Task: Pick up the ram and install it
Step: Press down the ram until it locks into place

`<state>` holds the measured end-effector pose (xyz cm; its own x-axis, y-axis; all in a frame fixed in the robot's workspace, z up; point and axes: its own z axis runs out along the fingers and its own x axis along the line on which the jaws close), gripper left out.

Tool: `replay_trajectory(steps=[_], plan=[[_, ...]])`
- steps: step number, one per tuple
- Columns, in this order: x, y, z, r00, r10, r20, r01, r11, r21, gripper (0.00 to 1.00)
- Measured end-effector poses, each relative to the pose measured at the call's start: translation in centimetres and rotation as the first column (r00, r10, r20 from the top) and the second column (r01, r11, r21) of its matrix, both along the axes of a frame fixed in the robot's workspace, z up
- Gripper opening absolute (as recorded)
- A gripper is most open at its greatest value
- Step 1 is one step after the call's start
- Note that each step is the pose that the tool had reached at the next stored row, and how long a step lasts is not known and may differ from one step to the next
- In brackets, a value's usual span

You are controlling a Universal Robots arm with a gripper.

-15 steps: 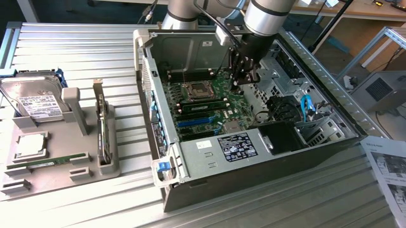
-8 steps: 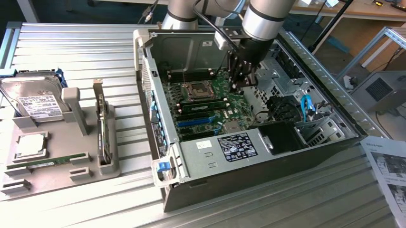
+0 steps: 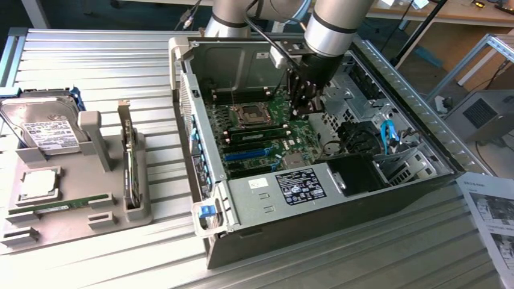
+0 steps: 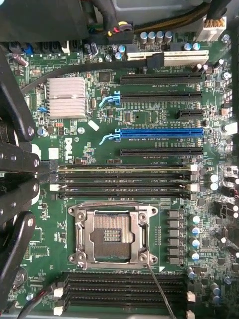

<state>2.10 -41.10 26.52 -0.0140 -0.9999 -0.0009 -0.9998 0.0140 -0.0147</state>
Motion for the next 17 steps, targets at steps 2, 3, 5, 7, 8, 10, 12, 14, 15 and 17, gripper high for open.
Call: replay_trajectory(steps=[2,3,5,7,8,10,12,14,15,17], plan=[[0.0,0.00,-0.36,1.0000,0.000,0.0023,0.000,1.0000,0.0001,0.11],[0.0,0.00,-0.54,1.0000,0.000,0.0038,0.000,1.0000,0.0001,0.11],[0.0,-0.01,-0.99,1.0000,0.000,0.0073,0.000,1.0000,0.0001,0.11],[0.0,-0.01,-1.29,1.0000,0.000,0.0096,0.000,1.0000,0.0001,0.11],[0.0,-0.01,-1.42,0.9999,0.000,0.0105,0.000,1.0000,0.0001,0.11],[0.0,-0.03,-1.86,0.9999,0.000,0.0128,0.000,1.0000,0.0001,0.11],[0.0,-0.03,-2.32,0.9999,-0.001,0.0167,0.001,1.0000,0.0001,0.11],[0.0,-0.03,-2.52,0.9998,-0.001,0.0196,0.001,1.0000,0.0000,0.11],[0.0,-0.03,-2.52,0.9998,-0.001,0.0196,0.001,1.0000,0.0000,0.11],[0.0,-0.03,-2.52,0.9998,-0.001,0.0197,0.001,1.0000,0.0001,0.11]])
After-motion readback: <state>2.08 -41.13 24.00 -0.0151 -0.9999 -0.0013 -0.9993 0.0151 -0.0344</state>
